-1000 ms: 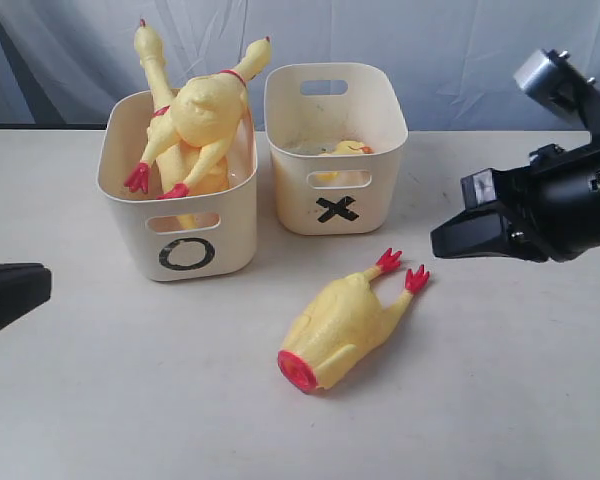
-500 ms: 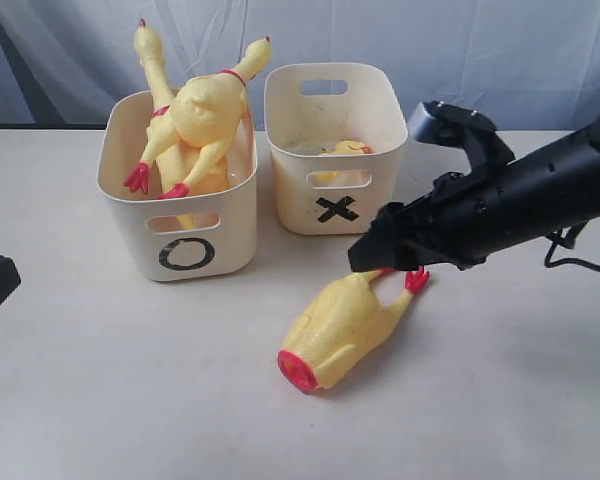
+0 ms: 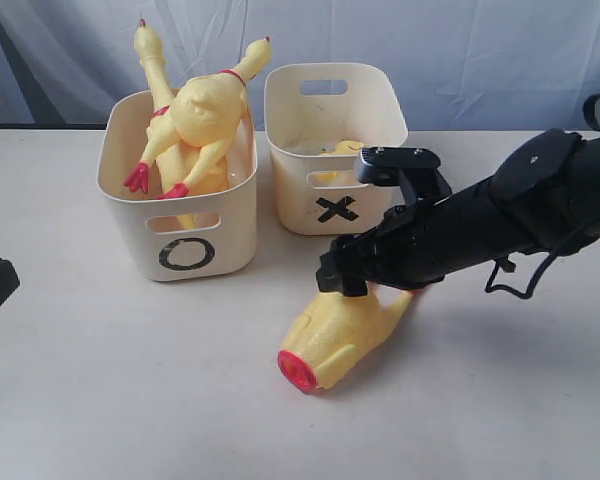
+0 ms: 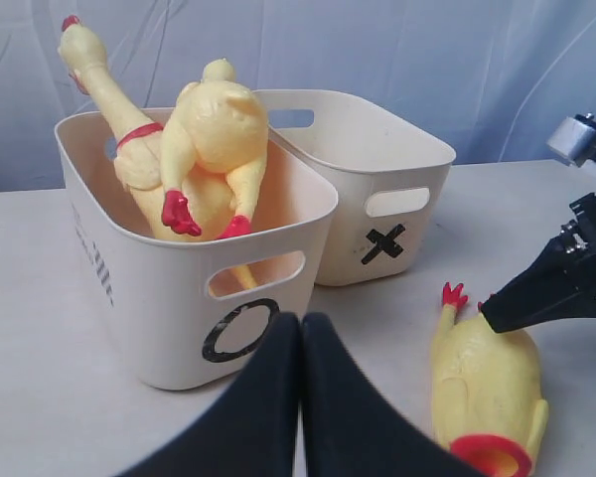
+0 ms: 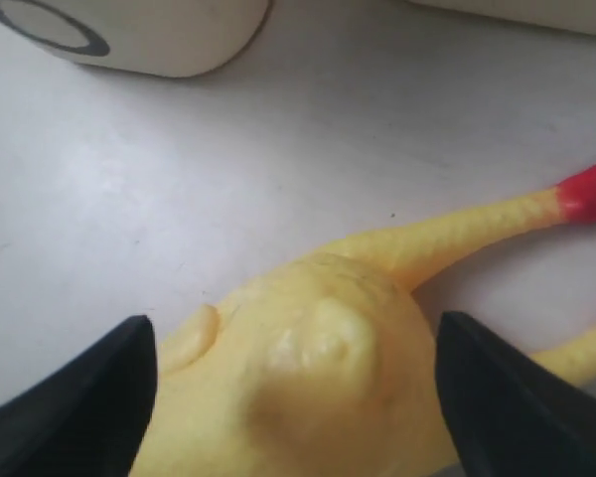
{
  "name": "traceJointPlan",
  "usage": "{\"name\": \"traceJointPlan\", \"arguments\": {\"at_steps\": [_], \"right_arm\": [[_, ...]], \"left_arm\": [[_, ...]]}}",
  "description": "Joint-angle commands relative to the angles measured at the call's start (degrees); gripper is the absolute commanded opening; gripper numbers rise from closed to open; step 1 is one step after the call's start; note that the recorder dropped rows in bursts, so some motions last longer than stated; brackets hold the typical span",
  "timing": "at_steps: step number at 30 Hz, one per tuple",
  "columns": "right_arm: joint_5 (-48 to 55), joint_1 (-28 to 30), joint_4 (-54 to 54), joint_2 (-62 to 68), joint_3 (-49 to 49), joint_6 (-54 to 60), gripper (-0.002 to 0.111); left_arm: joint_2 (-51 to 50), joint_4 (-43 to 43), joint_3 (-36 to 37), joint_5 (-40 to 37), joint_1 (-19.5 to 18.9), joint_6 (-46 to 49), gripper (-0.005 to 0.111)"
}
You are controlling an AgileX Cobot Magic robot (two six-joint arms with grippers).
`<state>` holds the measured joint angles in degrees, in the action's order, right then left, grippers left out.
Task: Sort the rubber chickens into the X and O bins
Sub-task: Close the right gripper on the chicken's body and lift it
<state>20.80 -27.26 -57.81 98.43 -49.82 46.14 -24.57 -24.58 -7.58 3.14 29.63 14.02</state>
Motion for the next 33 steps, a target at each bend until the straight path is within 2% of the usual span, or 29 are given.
{"name": "traceJointPlan", "arguments": {"at_steps": [1, 14, 16, 22, 27, 28, 33], "right_arm": [[-2.66, -0.19, -2.03, 1.59, -0.31, 0.08, 0.073], [0.75, -0.19, -4.30, 6.51, -0.31, 0.08, 0.073], [1.02, -0.19, -4.30, 7.01, -0.31, 0.08, 0.070], [2.81, -0.19, -4.30, 7.15, -0.31, 0.08, 0.041], [3.76, -0.19, -4.75, 7.15, -0.31, 0.08, 0.003], [4.24, -0.19, -5.42, 7.15, -0.31, 0.03, -0.001], [5.87, -0.19, -8.10, 7.15, -0.31, 0.03, -0.001]], "left_arm": [[0.30, 0.05, 0.21, 0.75, 0.23, -0.43, 0.000], [0.30, 0.05, 0.21, 0.75, 0.23, -0.43, 0.000], [0.30, 0.05, 0.21, 0.75, 0.23, -0.43, 0.000], [0.30, 0.05, 0.21, 0.75, 0.23, -0.43, 0.000], [0.30, 0.03, 0.21, 0.65, 0.23, -0.43, 0.000], [0.30, -0.14, 0.21, 0.64, 0.23, -0.43, 0.000], [0.30, -0.20, 0.21, 0.40, 0.23, -0.43, 0.000]]}}
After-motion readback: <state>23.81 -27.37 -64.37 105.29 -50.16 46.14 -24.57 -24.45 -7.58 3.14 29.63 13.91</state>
